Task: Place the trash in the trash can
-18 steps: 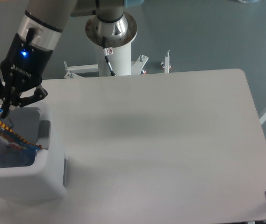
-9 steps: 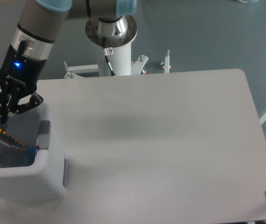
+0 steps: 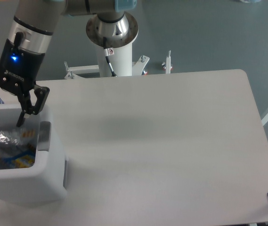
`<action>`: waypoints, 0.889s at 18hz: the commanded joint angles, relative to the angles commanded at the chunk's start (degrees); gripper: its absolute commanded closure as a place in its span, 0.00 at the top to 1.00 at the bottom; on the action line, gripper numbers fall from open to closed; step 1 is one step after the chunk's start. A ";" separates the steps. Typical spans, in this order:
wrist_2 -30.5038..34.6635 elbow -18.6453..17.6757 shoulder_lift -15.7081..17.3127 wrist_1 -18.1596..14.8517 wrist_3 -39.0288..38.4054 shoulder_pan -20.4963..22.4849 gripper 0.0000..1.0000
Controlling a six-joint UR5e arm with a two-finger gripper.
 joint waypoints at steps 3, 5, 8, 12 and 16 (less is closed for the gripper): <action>2.97 0.09 0.36 -0.09 0.00 0.35 1.00; 7.01 0.44 0.53 -0.17 0.00 3.32 1.00; 8.70 1.32 0.71 -0.26 2.36 11.93 1.00; 12.20 2.37 0.36 -0.53 8.15 20.73 1.00; 24.22 2.37 -0.17 -1.31 21.06 23.29 1.00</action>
